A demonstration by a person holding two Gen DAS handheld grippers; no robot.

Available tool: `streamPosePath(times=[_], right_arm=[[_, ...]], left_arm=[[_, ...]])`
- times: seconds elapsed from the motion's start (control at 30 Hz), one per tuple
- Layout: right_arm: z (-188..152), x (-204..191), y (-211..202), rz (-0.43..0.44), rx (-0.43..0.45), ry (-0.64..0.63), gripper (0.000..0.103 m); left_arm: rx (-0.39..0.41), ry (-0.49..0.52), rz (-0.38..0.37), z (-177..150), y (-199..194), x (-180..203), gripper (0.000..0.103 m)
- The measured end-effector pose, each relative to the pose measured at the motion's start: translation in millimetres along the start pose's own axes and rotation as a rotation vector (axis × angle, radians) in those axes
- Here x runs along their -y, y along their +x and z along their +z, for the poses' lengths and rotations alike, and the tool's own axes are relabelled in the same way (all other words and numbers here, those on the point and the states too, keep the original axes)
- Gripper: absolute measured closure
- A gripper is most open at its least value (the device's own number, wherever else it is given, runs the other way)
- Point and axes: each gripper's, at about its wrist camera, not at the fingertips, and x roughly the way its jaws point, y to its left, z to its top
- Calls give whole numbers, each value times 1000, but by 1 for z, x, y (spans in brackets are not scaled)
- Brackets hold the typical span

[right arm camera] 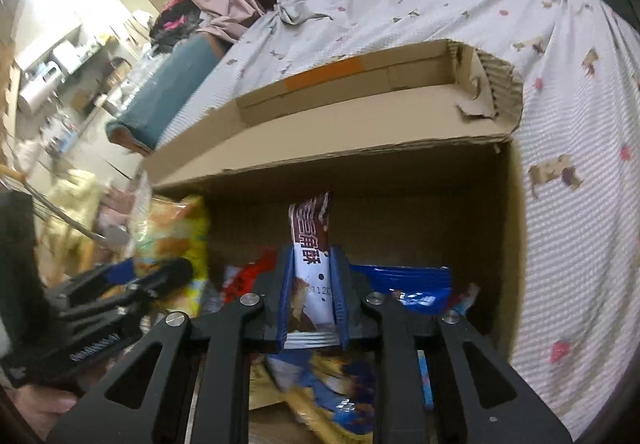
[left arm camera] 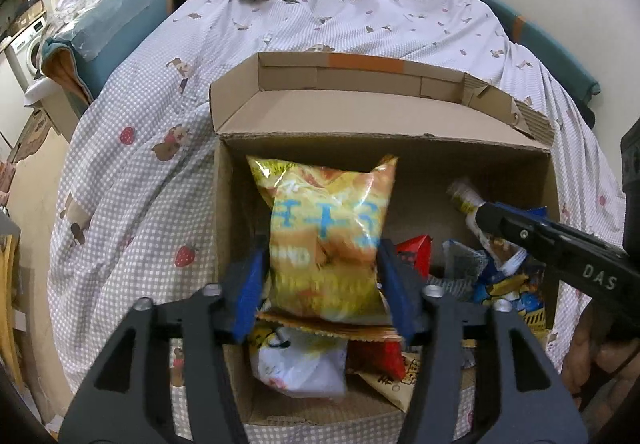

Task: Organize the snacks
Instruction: 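Release the chocolate bar into the box with the right tool while the left drops its bag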

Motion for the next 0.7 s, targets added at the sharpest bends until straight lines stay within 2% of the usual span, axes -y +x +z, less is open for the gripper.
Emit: streamPosePath(times=[0.17,0.2,0.23,0.27,0.3,0.33,0.5,0.7], right_arm=[[2,-6,-4,77,-9,0,81],[2,-6,-5,87,-15,10,77],[2,-6,-6,87,-15,16,57],[3,-6,-8,88,-11,23,43],[2,-5,-11,90,2,33,19],[2,-4,-14,92,19,38,14],[5,-1,-29,82,67,47,14],[3,10,-46,64,77,68,14]], left_arm=[[8,-11,-9,1,-4,-1,34],[8,-15,-11,1,-5,-1,29],[8,-22,-18,1,-6,-2,25],[9,-32,-32,1,-7,-3,23],[8,-43,-44,2,-8,-5,20],[9,-52,-51,2,-9,-6,20],[18,-77,-63,4,-16,-10,19],[24,-96,-55,2,-25,-16,18]])
